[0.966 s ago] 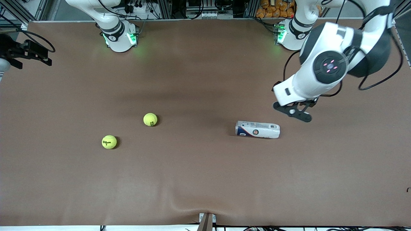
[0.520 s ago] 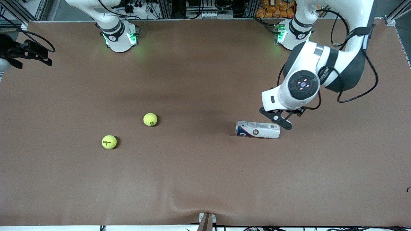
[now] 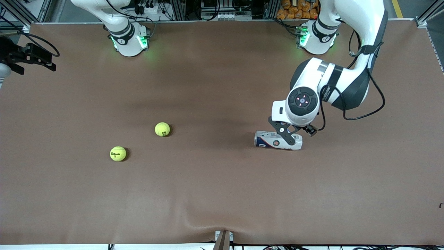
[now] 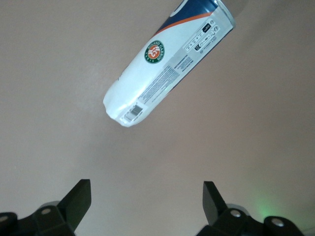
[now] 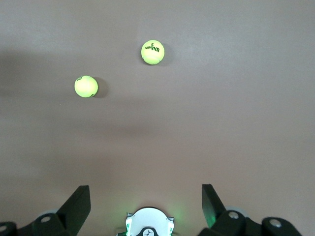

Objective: Insert tennis ball vertically with right arm
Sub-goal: 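Close the left gripper around the can's closed end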

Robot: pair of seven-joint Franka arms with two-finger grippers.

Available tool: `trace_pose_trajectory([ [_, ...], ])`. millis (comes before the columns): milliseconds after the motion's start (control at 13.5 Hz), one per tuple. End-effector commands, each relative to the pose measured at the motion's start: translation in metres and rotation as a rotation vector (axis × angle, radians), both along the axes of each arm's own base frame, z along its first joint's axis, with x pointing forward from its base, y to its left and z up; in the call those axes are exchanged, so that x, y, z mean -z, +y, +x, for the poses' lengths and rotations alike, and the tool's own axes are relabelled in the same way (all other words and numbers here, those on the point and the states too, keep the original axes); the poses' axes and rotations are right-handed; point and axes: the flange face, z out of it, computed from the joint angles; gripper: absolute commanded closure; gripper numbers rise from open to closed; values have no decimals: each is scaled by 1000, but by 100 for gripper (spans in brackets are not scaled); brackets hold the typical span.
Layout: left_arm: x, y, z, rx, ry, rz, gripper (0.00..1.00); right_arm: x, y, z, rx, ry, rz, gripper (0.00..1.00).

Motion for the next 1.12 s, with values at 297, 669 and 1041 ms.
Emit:
trace_pose_trajectory([
  [297, 31, -19, 1, 198, -8, 96, 0, -3, 0, 0, 13, 3, -1, 0],
  [669, 49, -20, -4, 333, 52, 79, 0, -3, -1, 0, 15, 6, -1, 0],
  [1041, 70, -45, -24, 493, 31, 168, 0, -3, 0, 0, 12, 6, -1, 0],
])
